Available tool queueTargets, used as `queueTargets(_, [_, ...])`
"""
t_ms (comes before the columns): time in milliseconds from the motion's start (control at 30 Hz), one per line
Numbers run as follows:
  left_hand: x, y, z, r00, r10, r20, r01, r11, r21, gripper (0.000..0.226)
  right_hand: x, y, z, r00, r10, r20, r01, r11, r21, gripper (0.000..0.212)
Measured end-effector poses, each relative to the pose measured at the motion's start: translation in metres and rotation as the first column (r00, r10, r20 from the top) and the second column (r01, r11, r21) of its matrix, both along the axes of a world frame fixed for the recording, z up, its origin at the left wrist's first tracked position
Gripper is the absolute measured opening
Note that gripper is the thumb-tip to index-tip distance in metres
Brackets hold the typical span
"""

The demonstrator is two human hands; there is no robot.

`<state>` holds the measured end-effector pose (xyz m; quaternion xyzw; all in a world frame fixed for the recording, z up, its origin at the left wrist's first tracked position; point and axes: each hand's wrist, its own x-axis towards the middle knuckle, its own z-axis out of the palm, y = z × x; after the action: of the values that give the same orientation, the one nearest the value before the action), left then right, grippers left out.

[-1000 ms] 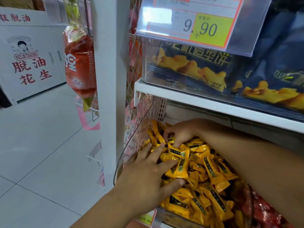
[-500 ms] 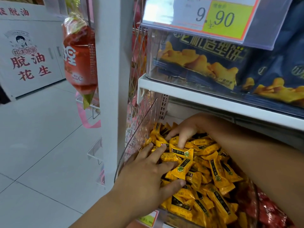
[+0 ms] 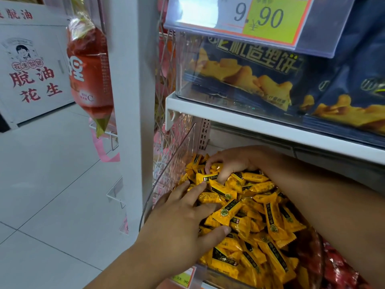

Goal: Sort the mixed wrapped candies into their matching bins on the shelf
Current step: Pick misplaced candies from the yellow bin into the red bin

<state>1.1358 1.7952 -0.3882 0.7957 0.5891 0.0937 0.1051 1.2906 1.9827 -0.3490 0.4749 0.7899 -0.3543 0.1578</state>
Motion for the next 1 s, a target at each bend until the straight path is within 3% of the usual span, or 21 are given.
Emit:
queueTargets(133, [0.001, -0.001, 0.000, 1.000, 0.014, 0.009, -0.014, 1.000, 0.006, 0.073, 0.007, 0.002, 0.007, 0.955, -0.122, -0.269, 0.123, 0.992, -0.015, 0.036])
queueTargets(267, [0.001, -0.001, 0.000, 1.000, 0.024, 0.018, -0.024, 1.000, 0.011, 0.077, 0.004, -0.001, 0.015, 0.733, -0.341, -0.589, 0.295, 0.939, -0.177, 0.028])
queueTargets(400, [0.003, -0.001, 0.003, 0.999, 0.036, 0.006, -0.036, 0.999, -0.012, 0.077, 0.004, -0.006, 0.020, 0.589, -0.465, -0.661, 0.272, 0.884, -0.379, 0.023])
queueTargets(533, [0.003, -0.002, 0.003, 0.999, 0.038, 0.018, -0.038, 0.999, 0.006, 0.081, 0.022, -0.004, 0.012, 0.522, -0.446, -0.727, 0.319, 0.892, -0.319, 0.052])
queueTargets(567, [0.003, -0.002, 0.003, 0.999, 0.042, 0.024, -0.042, 0.999, 0.009, 0.081, 0.027, -0.006, 0.012, 0.537, -0.446, -0.716, 0.353, 0.890, -0.289, 0.055])
queueTargets(633, [0.003, -0.002, 0.002, 0.998, 0.052, 0.030, -0.052, 0.998, 0.017, 0.081, 0.035, -0.014, 0.018, 0.707, -0.348, -0.615, 0.358, 0.927, -0.113, 0.047])
queueTargets(700, [0.003, -0.003, 0.002, 0.998, 0.055, 0.021, -0.055, 0.998, 0.026, 0.081, 0.040, -0.025, 0.027, 0.887, -0.174, -0.427, 0.252, 0.959, 0.132, 0.041])
queueTargets(767, [0.003, -0.004, 0.002, 0.998, 0.057, 0.018, -0.058, 0.998, 0.036, 0.081, 0.039, -0.032, 0.033, 0.988, -0.039, -0.151, 0.082, 0.954, 0.288, 0.044])
queueTargets(833, [0.004, -0.004, 0.003, 0.998, 0.067, 0.010, -0.068, 0.997, 0.049, 0.082, 0.032, -0.032, 0.034, 0.989, 0.025, 0.146, -0.063, 0.963, 0.261, 0.064])
queueTargets(900, [0.005, -0.004, 0.004, 0.997, 0.077, -0.022, -0.076, 0.995, 0.065, 0.082, 0.025, -0.027, 0.032, 0.948, 0.052, 0.315, -0.110, 0.979, 0.169, 0.088])
queueTargets(1000, [0.005, -0.004, 0.004, 0.995, 0.084, -0.053, -0.080, 0.995, 0.064, 0.084, 0.020, -0.021, 0.021, 0.964, -0.006, 0.266, -0.029, 0.992, 0.126, 0.095])
